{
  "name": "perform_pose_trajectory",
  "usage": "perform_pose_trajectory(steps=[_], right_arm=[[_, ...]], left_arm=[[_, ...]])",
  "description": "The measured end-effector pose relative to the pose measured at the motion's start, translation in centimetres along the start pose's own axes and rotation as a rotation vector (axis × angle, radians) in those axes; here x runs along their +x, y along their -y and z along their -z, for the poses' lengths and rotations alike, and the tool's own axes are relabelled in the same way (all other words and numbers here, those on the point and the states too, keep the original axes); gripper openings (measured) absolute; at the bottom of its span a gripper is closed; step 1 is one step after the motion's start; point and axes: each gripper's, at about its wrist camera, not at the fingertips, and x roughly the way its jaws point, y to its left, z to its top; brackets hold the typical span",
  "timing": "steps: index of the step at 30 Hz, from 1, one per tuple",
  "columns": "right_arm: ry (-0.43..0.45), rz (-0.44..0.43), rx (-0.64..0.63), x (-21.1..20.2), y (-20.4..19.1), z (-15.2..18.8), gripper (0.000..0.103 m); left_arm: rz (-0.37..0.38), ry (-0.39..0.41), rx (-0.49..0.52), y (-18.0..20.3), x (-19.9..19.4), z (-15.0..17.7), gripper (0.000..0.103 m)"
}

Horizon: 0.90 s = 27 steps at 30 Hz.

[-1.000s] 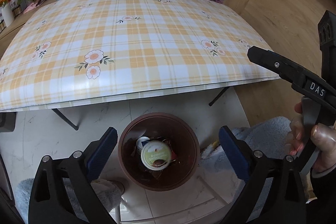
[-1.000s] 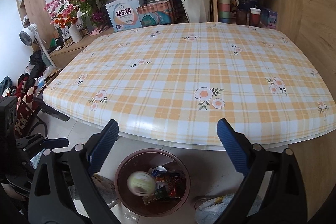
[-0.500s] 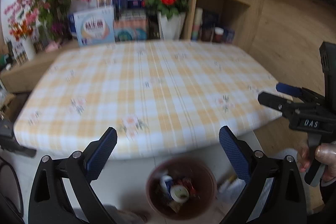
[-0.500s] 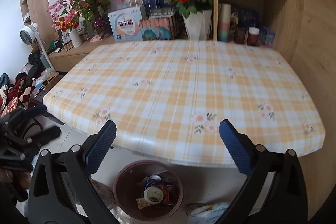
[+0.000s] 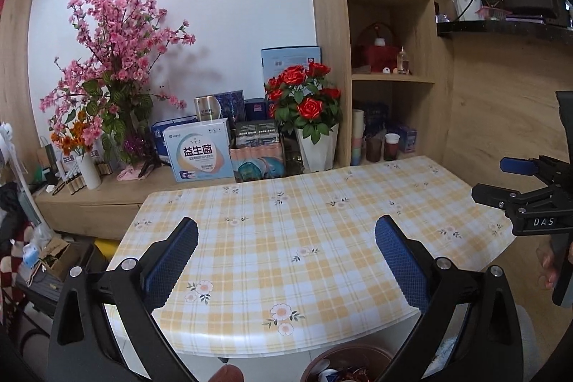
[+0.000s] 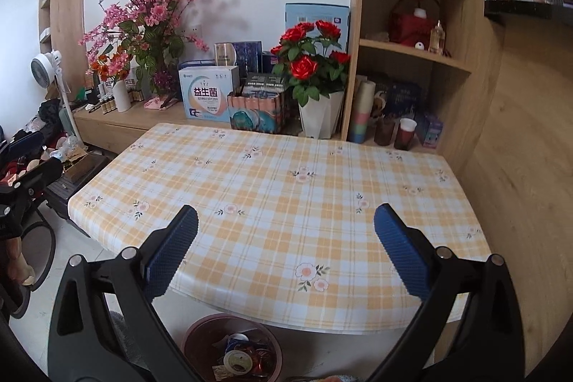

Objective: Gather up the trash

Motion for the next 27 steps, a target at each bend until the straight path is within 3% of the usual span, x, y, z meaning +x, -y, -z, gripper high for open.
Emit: perform_pose_trajectory(steps=[27], right_arm=[[0.008,0.0,-0.028,-1.1,-1.3,-1.2,0.097]], left_arm=[[0.021,-0.003,-0.044,-0.2,-1.1,-0.9,0.097]])
